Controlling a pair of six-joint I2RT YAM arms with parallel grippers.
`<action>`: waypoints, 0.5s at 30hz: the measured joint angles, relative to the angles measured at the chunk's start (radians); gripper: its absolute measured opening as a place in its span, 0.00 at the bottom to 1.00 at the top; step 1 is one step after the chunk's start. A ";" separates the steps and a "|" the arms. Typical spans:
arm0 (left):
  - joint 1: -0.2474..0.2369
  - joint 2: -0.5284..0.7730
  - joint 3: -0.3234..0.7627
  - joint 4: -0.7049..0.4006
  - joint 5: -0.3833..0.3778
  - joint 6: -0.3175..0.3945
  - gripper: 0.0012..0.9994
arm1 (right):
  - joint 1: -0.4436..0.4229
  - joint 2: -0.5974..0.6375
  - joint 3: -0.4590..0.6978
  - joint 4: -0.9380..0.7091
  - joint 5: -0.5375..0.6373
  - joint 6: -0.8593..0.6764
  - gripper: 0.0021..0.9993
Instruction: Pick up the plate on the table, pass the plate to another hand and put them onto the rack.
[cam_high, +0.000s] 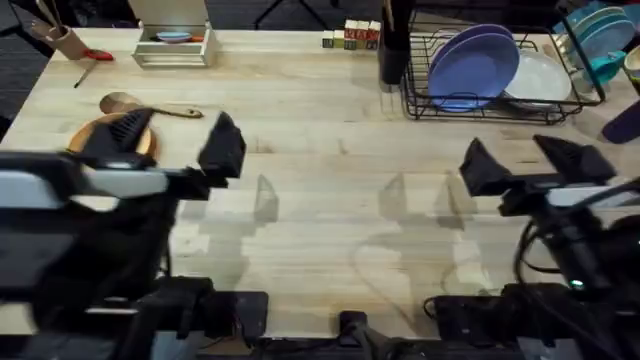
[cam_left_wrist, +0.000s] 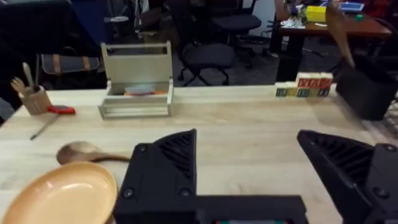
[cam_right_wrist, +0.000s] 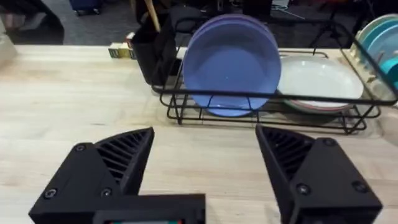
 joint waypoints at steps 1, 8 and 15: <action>0.000 0.026 0.045 -0.019 0.000 0.001 0.99 | 0.000 0.015 0.038 -0.025 0.000 0.000 1.00; 0.000 0.269 0.311 -0.124 0.002 0.002 0.99 | 0.000 0.191 0.290 -0.129 0.000 0.003 1.00; 0.000 0.512 0.574 -0.274 0.021 0.002 0.99 | 0.000 0.461 0.589 -0.259 0.000 0.004 1.00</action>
